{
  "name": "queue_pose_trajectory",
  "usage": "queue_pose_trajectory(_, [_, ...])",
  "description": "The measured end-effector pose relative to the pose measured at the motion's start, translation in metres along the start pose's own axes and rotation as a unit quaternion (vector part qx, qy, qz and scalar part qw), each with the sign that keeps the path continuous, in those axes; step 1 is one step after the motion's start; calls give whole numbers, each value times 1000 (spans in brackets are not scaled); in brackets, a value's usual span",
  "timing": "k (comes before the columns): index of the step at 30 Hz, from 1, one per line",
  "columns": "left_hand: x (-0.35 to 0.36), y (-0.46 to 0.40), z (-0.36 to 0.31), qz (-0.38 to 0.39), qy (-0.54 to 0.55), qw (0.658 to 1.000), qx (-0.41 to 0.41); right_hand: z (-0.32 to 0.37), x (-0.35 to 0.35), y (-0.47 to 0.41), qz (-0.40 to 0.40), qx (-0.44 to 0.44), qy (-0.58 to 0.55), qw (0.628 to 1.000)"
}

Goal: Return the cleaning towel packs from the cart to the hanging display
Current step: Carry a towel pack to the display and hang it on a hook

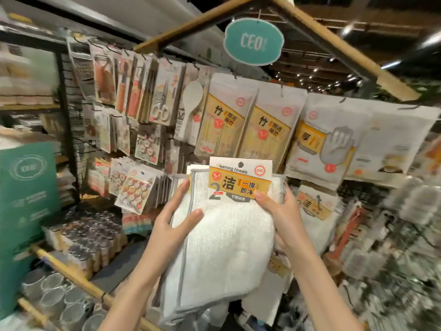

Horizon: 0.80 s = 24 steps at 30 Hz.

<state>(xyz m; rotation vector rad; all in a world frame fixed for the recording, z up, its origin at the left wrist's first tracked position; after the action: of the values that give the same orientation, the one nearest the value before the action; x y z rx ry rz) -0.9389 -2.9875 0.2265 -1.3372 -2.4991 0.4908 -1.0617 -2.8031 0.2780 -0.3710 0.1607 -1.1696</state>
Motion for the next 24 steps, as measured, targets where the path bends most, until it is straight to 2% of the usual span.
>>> queue_pose_trajectory(5, [28, -21, 17, 72, 11, 997, -11, -8, -30, 1, -64, 9, -42, 997])
queue_pose_trajectory(10, [52, -29, 34, 91, 34, 995, -31, -17, -56, 6, -93, 9, -33, 995])
queue_pose_trajectory(17, [105, -25, 48, 118, 39, 991, -42, -21, -110, 8, -181, 11, 66, 981])
queue_pose_trajectory(24, [162, -14, 56, 103, 30, 993, -44, -8, -166, -1, -156, -91, 189, 965])
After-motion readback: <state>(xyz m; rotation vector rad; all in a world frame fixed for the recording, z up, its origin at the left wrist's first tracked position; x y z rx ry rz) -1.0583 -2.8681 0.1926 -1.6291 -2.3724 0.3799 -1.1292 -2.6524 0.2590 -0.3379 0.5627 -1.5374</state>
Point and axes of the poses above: each hand's wrist, its own y-axis away from the middle knuckle, its own x-axis out of the palm, z = x × y, the point moved 5 cm from there along -y, towards the middle knuckle, and after that the axes turned 5 degrees about -x, right-handed, at the moved point
